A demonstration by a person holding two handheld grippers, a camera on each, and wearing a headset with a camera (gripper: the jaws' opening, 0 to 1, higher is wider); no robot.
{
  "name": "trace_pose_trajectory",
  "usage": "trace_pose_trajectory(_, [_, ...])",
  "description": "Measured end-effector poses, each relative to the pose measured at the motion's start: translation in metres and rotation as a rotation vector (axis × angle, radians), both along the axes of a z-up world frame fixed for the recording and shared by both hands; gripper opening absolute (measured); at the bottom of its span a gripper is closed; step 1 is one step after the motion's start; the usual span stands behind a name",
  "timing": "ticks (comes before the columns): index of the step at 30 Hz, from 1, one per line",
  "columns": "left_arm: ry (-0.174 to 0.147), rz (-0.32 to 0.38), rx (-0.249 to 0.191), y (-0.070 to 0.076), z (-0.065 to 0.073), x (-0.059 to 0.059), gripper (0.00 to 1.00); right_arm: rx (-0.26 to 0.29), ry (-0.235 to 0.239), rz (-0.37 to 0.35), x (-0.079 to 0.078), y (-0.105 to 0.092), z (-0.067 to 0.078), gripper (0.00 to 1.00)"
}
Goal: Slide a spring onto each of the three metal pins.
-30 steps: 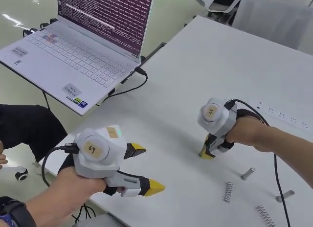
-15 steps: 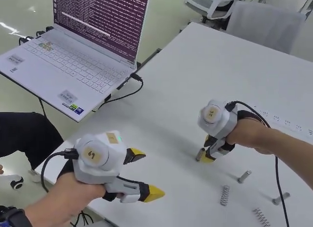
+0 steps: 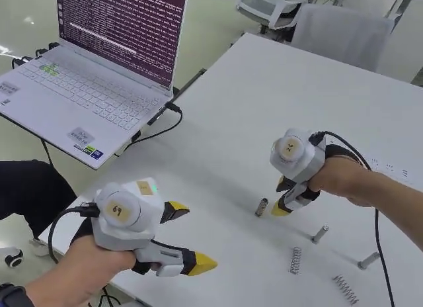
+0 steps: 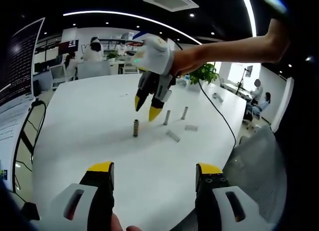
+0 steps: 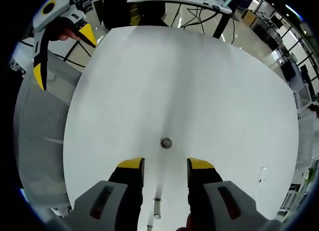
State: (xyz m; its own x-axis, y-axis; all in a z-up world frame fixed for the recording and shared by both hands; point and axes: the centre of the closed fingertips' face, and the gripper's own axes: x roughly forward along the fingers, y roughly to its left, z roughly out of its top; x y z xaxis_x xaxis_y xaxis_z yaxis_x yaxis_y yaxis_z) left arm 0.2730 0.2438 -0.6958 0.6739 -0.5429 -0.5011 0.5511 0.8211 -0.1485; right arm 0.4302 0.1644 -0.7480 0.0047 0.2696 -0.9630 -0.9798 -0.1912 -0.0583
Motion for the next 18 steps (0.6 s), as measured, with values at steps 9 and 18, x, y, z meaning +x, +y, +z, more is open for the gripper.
trace_pose_trajectory(9, [-0.007,-0.014,0.005,-0.002,0.004,0.0,0.63,0.037,-0.014,-0.057,0.0,-0.012,0.011,0.34])
trace_pose_trajectory(18, [-0.009,-0.014,0.006,-0.001,0.008,0.002,0.66,0.09,-0.041,-0.141,0.004,-0.033,0.029,0.34])
